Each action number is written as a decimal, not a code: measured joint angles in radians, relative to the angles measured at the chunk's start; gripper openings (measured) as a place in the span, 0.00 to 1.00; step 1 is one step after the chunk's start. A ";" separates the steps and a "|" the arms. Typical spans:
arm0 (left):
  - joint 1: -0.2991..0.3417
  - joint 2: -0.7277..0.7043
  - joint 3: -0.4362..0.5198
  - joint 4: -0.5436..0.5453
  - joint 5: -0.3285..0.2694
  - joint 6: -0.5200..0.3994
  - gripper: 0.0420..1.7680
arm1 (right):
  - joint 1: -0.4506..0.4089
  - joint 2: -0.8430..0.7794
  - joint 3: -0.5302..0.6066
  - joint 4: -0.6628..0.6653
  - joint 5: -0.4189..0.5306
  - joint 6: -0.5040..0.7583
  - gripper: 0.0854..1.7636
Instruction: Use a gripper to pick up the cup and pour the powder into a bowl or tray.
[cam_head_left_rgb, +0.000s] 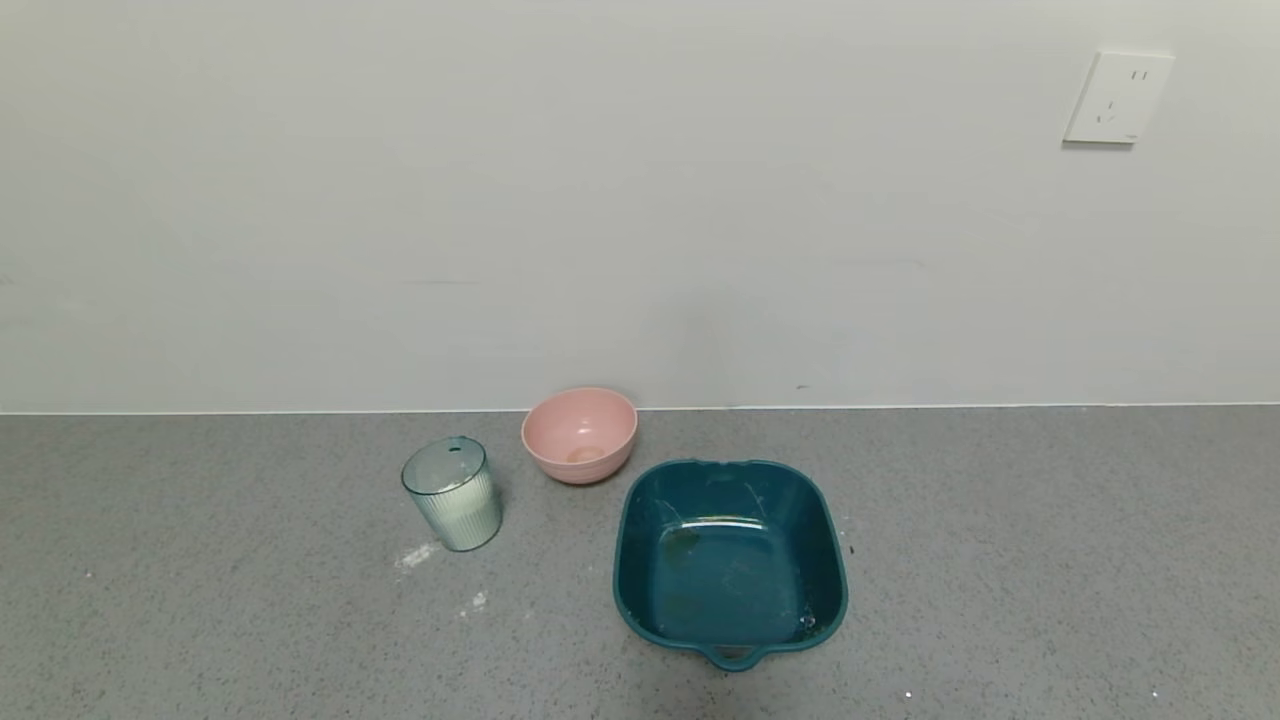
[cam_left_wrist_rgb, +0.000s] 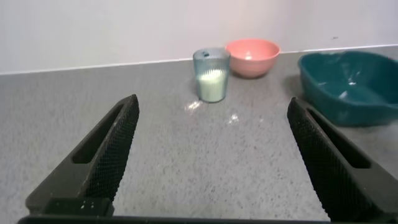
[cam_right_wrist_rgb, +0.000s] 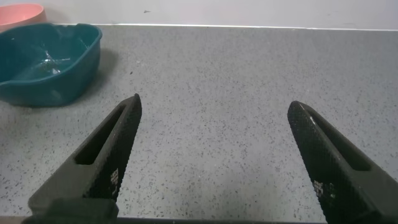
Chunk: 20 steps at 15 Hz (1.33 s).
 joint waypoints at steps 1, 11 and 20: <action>0.000 0.013 -0.036 0.021 -0.009 0.000 0.97 | 0.000 0.000 0.000 0.000 0.000 0.000 0.97; 0.000 0.530 -0.272 -0.117 -0.009 0.009 0.97 | 0.000 0.000 0.000 0.000 0.000 0.000 0.97; 0.000 1.018 -0.406 -0.312 -0.003 0.024 0.97 | 0.000 0.000 0.000 0.000 0.000 0.000 0.97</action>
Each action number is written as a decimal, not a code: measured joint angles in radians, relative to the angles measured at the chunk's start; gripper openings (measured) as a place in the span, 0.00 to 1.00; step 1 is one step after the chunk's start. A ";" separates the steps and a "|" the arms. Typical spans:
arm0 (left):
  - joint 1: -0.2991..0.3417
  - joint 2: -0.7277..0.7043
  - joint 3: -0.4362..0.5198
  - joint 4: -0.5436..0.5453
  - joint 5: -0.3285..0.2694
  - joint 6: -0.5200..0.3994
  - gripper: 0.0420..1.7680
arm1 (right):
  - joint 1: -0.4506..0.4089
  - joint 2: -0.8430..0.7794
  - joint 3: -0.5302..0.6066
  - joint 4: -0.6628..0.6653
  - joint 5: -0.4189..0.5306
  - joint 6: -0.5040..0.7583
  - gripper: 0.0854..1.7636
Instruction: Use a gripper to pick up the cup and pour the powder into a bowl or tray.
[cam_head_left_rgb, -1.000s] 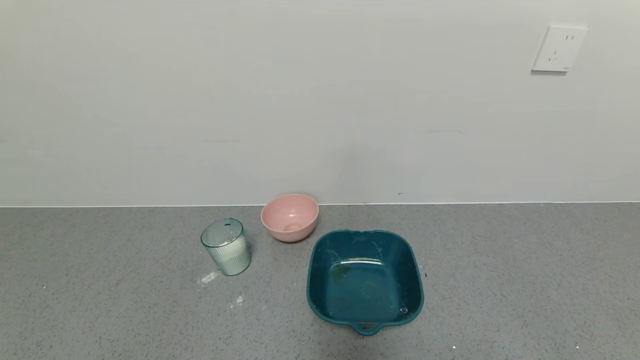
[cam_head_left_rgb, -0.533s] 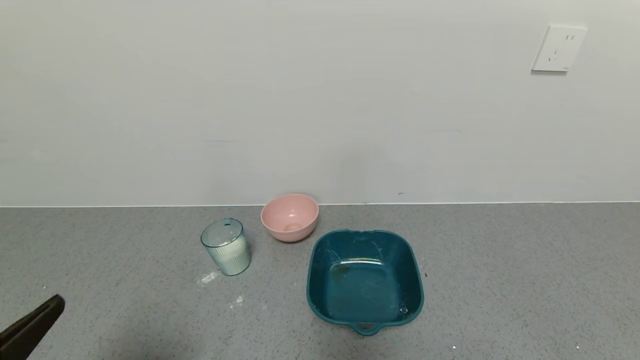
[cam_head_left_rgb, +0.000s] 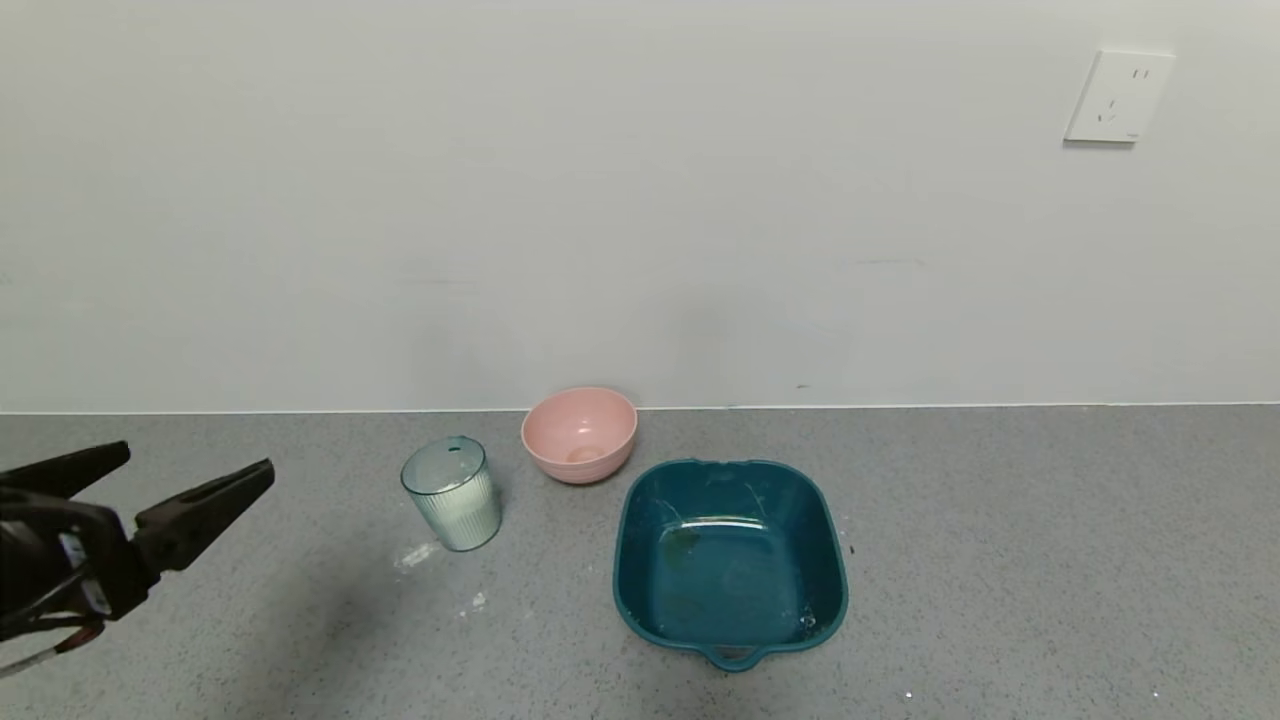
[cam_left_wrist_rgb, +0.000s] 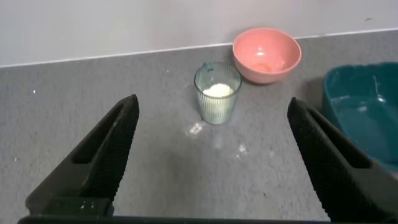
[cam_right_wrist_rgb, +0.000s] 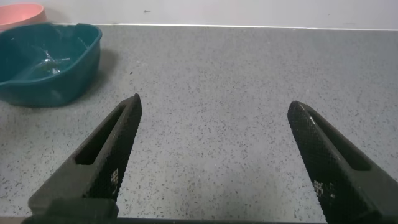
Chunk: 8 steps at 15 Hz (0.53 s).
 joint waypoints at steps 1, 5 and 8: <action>0.000 0.044 -0.004 -0.036 0.002 0.003 0.97 | 0.000 0.000 0.000 0.000 0.000 0.000 0.97; -0.040 0.197 -0.015 -0.092 0.010 0.006 0.97 | 0.000 0.000 0.000 0.000 0.000 0.000 0.97; -0.062 0.302 -0.007 -0.174 0.010 0.005 0.97 | 0.000 0.000 0.000 0.000 0.000 0.000 0.97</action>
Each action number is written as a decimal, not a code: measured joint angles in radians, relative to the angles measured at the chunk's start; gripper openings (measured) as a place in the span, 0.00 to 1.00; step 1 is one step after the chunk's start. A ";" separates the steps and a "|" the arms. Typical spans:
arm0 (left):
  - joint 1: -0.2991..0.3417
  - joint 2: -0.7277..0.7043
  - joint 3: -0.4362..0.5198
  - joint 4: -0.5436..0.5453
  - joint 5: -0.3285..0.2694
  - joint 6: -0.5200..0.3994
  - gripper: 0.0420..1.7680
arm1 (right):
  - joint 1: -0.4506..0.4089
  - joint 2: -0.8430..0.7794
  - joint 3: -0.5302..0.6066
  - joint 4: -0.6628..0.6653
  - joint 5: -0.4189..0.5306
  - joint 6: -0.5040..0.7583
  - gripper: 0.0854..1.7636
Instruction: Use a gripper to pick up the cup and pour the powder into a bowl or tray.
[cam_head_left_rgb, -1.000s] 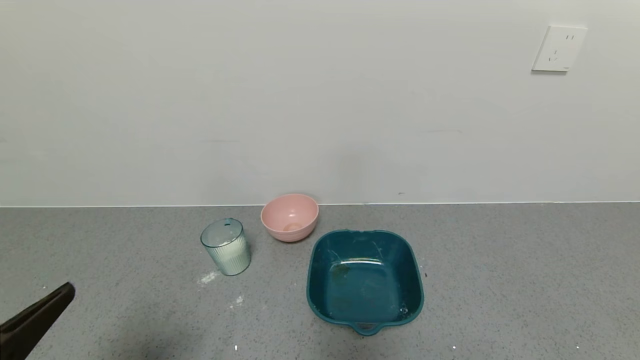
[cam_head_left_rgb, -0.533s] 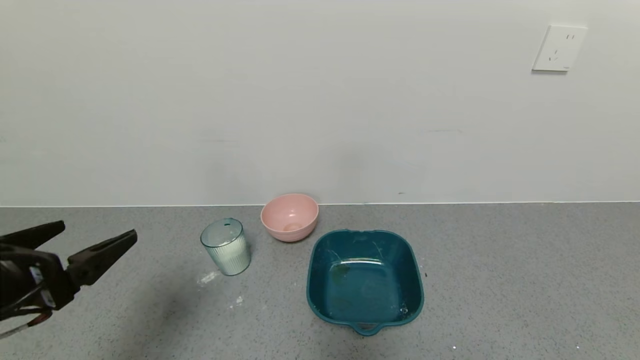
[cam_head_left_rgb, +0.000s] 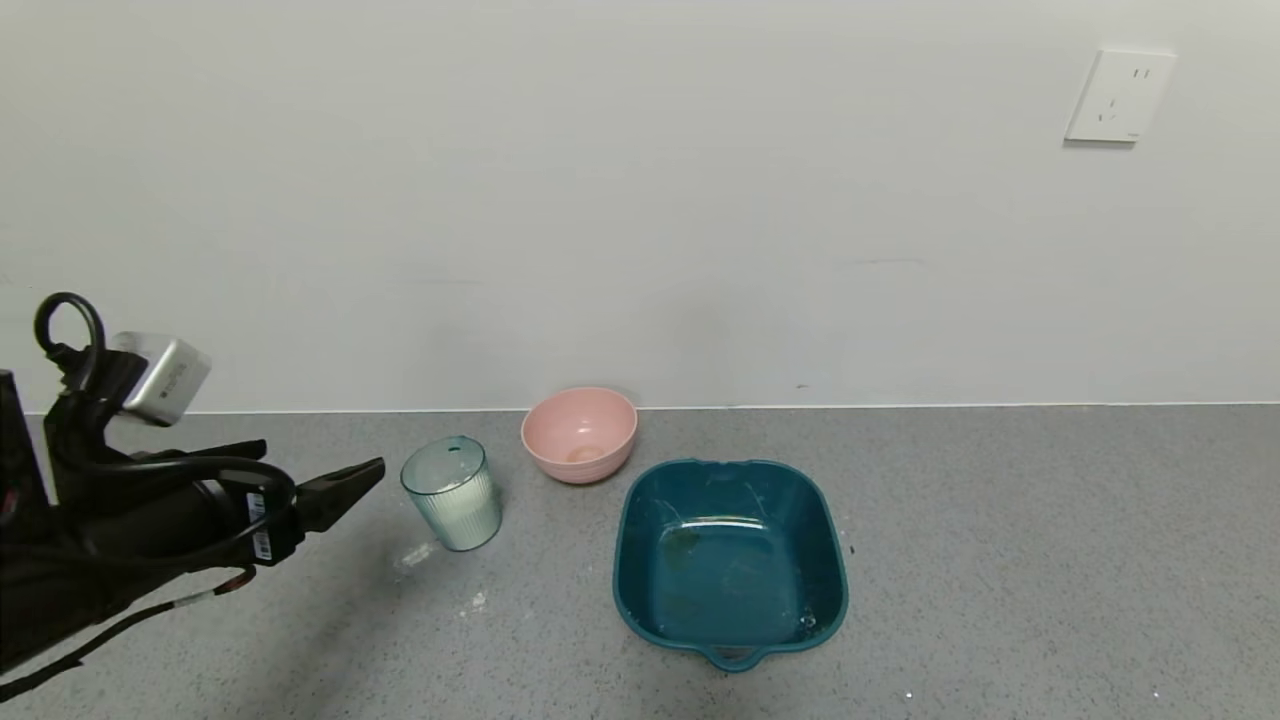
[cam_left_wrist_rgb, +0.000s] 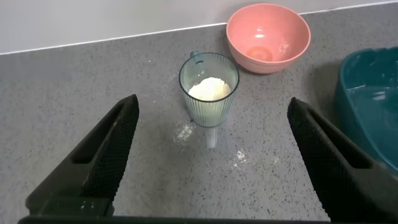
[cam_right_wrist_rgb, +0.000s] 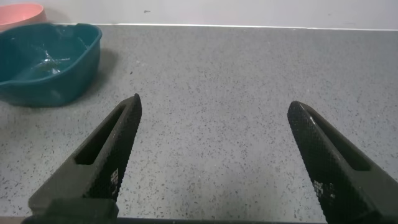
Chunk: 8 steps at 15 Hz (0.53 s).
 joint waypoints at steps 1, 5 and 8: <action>-0.002 0.037 0.006 -0.034 0.000 0.000 0.97 | 0.000 0.000 0.000 0.000 0.000 0.000 0.97; -0.010 0.167 0.037 -0.135 0.000 0.000 0.97 | 0.000 0.000 0.000 0.000 0.000 0.000 0.97; -0.013 0.246 0.058 -0.219 0.003 0.000 0.97 | 0.000 0.000 0.000 0.000 0.000 0.000 0.97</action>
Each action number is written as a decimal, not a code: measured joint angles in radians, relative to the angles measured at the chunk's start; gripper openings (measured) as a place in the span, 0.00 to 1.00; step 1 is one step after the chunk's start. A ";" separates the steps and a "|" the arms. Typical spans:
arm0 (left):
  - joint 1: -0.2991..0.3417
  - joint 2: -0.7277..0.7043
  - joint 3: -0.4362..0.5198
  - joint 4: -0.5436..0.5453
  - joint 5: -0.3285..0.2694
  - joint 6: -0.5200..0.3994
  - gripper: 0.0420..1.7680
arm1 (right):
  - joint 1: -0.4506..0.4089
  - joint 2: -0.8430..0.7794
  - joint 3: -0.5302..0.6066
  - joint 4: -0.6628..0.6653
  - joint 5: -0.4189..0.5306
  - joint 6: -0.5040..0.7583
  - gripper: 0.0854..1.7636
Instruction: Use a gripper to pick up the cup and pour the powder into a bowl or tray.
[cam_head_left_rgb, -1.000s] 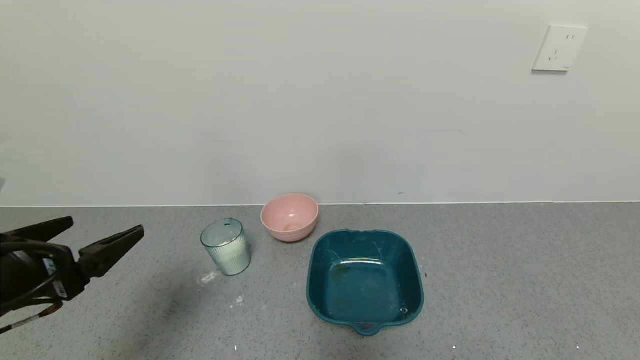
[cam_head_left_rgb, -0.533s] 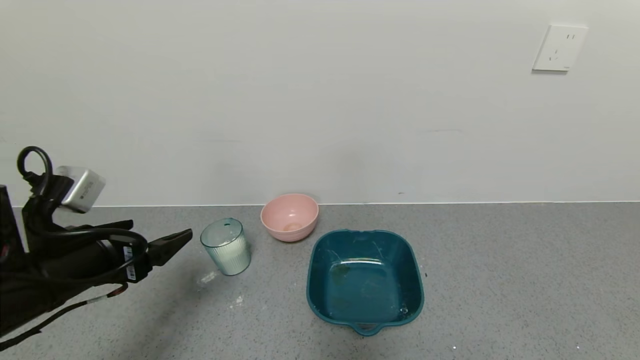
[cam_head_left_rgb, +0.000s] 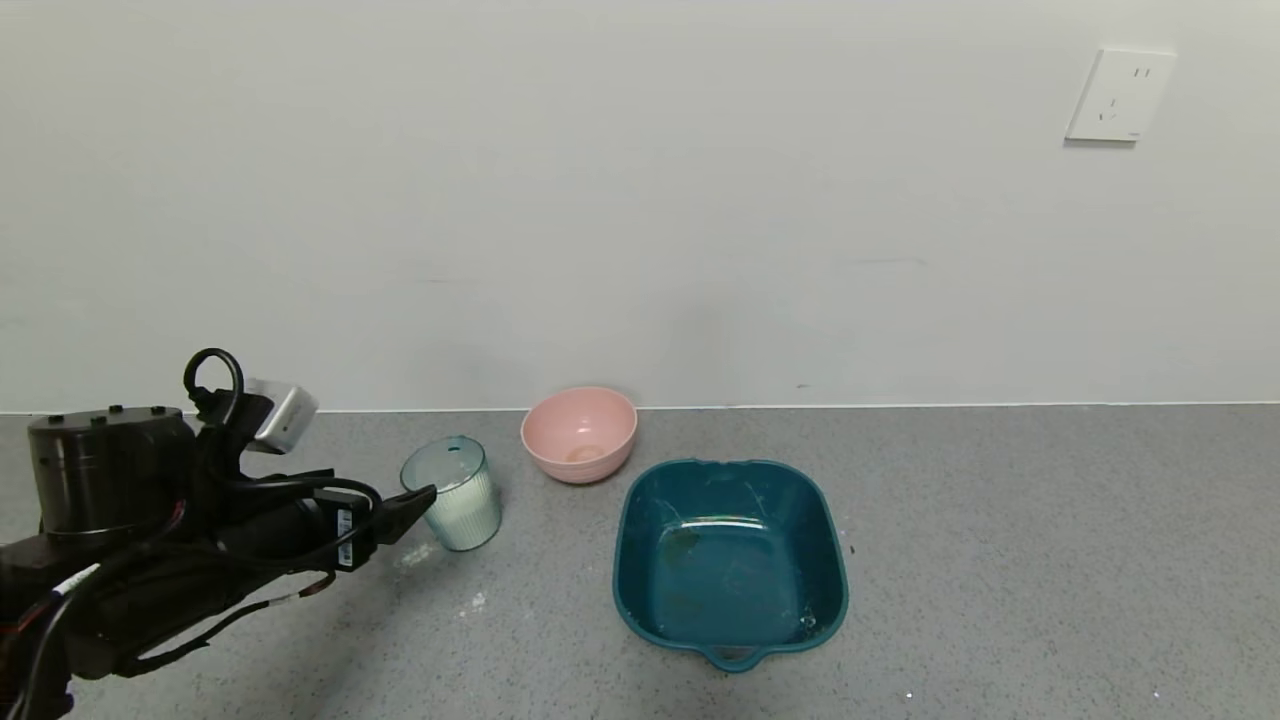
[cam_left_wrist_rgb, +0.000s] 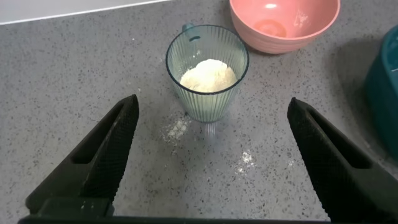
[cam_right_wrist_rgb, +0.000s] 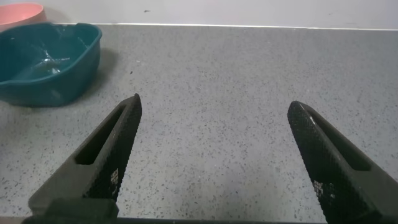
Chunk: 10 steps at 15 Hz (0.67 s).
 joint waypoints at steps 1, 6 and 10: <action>0.000 0.024 0.007 -0.021 0.003 0.000 0.97 | 0.000 0.000 0.000 0.000 0.000 0.000 0.97; 0.000 0.139 0.015 -0.119 0.023 0.000 0.97 | 0.000 0.000 0.000 0.000 0.000 0.000 0.97; -0.002 0.214 0.021 -0.180 0.021 0.001 0.97 | 0.000 0.000 0.000 0.000 0.000 0.000 0.97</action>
